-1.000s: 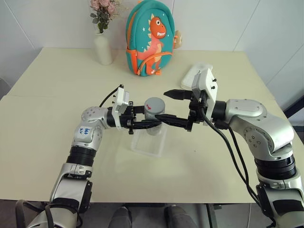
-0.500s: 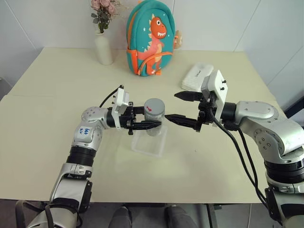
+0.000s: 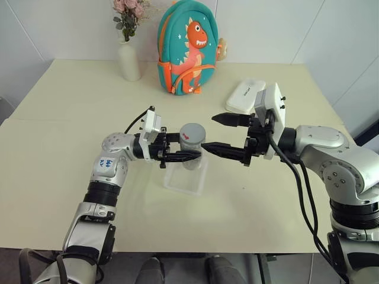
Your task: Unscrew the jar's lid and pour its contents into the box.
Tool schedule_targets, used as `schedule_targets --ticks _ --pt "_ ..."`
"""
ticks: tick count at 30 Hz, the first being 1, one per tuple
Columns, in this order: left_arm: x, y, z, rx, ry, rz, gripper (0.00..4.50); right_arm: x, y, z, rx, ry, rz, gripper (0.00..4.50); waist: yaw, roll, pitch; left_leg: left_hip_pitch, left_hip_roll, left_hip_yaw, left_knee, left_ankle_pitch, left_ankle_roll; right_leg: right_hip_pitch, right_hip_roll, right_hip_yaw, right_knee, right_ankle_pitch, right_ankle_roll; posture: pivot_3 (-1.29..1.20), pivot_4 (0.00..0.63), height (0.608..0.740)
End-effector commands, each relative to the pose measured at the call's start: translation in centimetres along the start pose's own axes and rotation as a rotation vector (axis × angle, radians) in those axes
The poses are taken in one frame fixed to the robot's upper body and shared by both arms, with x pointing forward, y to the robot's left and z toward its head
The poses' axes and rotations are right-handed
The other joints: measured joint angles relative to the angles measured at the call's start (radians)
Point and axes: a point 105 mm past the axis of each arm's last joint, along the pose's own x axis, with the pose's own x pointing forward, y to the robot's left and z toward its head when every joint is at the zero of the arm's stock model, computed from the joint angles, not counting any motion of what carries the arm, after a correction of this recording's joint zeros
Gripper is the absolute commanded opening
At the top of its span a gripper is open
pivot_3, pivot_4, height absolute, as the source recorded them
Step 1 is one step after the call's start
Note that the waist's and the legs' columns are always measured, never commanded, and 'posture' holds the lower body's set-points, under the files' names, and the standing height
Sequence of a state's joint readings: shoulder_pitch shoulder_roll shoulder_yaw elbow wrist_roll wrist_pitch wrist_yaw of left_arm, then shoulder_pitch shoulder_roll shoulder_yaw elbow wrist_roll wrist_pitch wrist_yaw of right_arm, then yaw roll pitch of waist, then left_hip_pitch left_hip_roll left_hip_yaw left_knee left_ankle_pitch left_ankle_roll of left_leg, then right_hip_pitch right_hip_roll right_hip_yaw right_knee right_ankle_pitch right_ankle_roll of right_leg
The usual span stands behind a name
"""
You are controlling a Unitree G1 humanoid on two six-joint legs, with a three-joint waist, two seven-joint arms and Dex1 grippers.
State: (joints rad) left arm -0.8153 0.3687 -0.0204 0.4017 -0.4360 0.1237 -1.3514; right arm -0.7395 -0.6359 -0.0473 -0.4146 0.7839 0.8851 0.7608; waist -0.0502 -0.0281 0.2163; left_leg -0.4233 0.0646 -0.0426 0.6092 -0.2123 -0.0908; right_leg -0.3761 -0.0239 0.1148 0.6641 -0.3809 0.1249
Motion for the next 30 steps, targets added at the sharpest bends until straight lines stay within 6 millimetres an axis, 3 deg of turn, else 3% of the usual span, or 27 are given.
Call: schedule_targets --ticks 1,17,30 --pt "0.3 0.2 0.9 0.05 -0.001 -0.017 1.98 0.0 0.6 1.8 -0.039 -0.051 0.014 4.48 -0.001 0.0 0.0 0.0 0.0 0.0 0.0 0.0 0.0 0.0 0.0 0.0 0.0 0.0 0.0 0.0 0.15 0.74" --pt "1.6 0.1 1.2 0.069 -0.018 -0.063 1.98 4.3 0.3 0.7 -0.06 -0.081 0.052 4.48 -0.003 0.0 0.0 0.0 0.0 0.0 0.0 0.0 0.0 0.0 0.0 0.0 0.0 0.0 0.0 0.0 0.15 0.74" --pt "1.4 -0.1 1.2 0.051 -0.019 -0.055 1.98 4.7 0.0 0.7 -0.086 -0.086 0.048 4.48 -0.003 0.0 0.0 0.0 0.0 0.0 0.0 0.0 0.0 0.0 0.0 0.0 0.0 0.0 0.0 0.0 0.15 0.74"
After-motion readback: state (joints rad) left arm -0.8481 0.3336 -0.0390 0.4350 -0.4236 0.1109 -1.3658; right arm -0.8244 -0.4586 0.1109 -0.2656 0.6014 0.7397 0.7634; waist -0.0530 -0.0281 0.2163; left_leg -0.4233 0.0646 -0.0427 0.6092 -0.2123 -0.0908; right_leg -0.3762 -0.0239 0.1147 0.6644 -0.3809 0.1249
